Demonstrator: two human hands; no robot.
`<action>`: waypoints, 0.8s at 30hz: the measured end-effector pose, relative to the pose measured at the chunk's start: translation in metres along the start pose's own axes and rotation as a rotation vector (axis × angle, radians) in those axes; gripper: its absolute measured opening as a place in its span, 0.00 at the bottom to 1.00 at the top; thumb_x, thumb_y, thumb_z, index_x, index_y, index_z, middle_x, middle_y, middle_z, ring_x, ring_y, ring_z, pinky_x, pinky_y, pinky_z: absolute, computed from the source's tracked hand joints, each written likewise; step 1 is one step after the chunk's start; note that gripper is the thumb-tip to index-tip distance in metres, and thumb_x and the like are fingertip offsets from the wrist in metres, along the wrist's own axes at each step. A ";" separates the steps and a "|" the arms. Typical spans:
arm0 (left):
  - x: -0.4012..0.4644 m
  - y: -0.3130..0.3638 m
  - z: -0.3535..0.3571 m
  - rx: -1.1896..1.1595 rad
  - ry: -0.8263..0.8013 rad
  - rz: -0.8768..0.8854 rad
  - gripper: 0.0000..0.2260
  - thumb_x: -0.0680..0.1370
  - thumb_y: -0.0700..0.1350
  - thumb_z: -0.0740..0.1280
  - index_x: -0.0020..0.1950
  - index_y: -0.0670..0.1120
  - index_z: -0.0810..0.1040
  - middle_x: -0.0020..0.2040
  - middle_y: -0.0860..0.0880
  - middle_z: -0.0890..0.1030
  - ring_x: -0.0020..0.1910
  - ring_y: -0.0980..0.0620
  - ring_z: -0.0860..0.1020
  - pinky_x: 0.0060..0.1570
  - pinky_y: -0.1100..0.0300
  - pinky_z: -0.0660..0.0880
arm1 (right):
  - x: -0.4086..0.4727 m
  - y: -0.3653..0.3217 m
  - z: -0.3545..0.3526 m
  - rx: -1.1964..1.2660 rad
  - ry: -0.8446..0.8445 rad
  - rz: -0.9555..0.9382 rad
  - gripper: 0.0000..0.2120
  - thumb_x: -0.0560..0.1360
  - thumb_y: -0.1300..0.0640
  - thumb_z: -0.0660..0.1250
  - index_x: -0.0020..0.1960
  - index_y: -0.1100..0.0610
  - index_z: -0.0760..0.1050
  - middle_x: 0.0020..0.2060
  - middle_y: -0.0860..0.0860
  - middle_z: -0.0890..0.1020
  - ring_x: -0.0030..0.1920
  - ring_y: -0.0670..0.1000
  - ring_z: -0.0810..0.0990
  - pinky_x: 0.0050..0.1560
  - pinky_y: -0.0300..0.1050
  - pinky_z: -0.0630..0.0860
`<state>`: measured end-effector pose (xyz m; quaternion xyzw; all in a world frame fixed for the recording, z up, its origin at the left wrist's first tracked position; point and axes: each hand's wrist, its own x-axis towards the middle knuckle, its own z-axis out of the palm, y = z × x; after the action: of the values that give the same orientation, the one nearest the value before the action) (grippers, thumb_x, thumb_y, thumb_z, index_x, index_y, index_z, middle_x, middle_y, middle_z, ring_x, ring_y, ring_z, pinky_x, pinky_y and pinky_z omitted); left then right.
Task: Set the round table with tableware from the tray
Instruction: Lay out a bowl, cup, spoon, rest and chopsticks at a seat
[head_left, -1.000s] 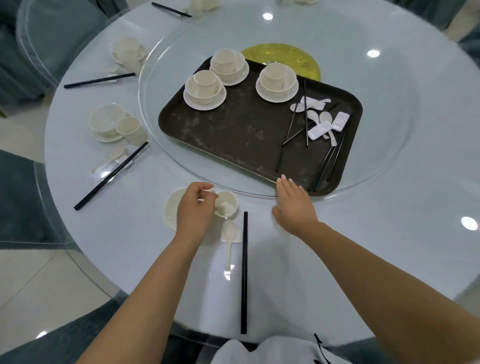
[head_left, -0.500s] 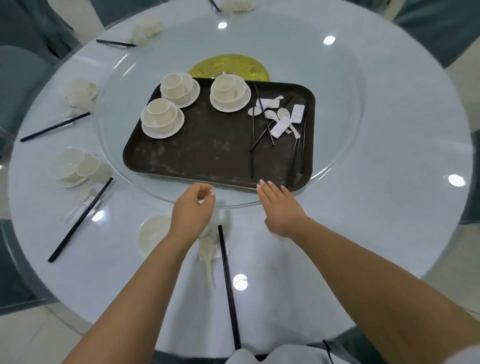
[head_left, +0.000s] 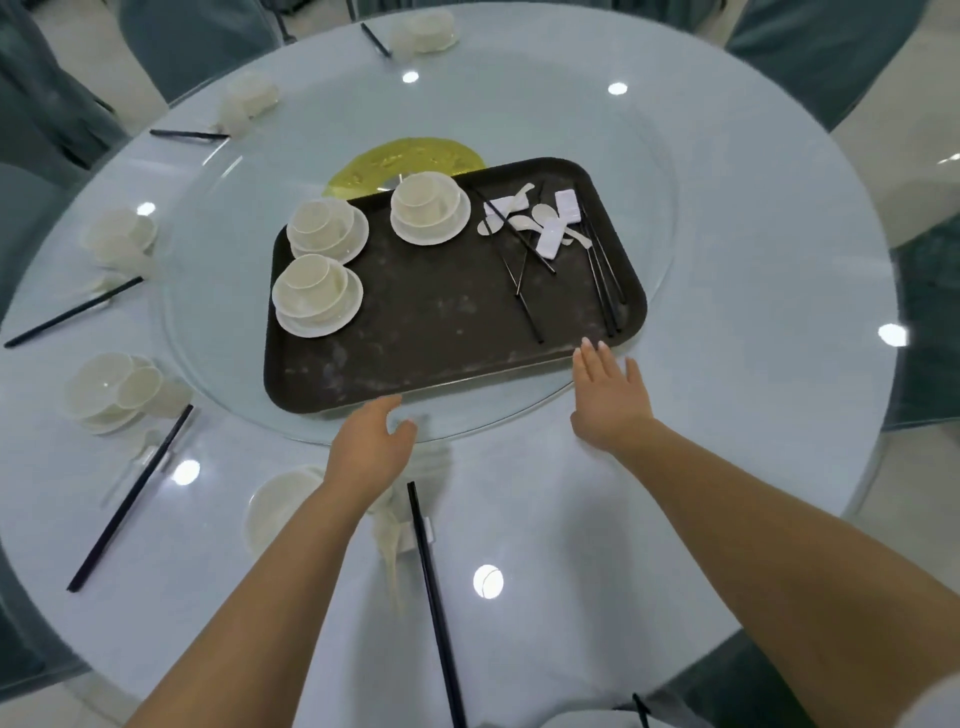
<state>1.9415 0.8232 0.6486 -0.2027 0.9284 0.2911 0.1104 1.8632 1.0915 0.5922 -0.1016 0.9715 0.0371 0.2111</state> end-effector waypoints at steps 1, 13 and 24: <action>0.003 0.001 0.001 0.025 -0.008 0.013 0.21 0.80 0.49 0.62 0.73 0.47 0.68 0.72 0.48 0.71 0.71 0.47 0.68 0.69 0.51 0.64 | 0.001 0.004 -0.003 0.025 0.000 0.033 0.35 0.80 0.56 0.53 0.79 0.59 0.35 0.78 0.54 0.37 0.78 0.55 0.37 0.77 0.58 0.43; 0.034 0.010 0.020 0.375 -0.178 0.059 0.24 0.81 0.54 0.59 0.75 0.46 0.63 0.74 0.48 0.67 0.75 0.46 0.60 0.72 0.46 0.58 | 0.007 -0.046 -0.011 0.215 0.055 -0.230 0.35 0.78 0.60 0.55 0.80 0.56 0.40 0.79 0.52 0.42 0.79 0.54 0.41 0.77 0.55 0.48; 0.036 0.020 0.039 0.439 -0.249 0.115 0.24 0.82 0.55 0.54 0.77 0.49 0.59 0.77 0.50 0.61 0.78 0.49 0.54 0.74 0.43 0.48 | 0.021 -0.047 -0.018 0.190 0.013 -0.280 0.33 0.80 0.60 0.56 0.80 0.56 0.43 0.79 0.54 0.44 0.79 0.55 0.41 0.77 0.56 0.49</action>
<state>1.9041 0.8503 0.6155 -0.0831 0.9586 0.1112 0.2485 1.8477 1.0397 0.5981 -0.2159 0.9483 -0.0855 0.2164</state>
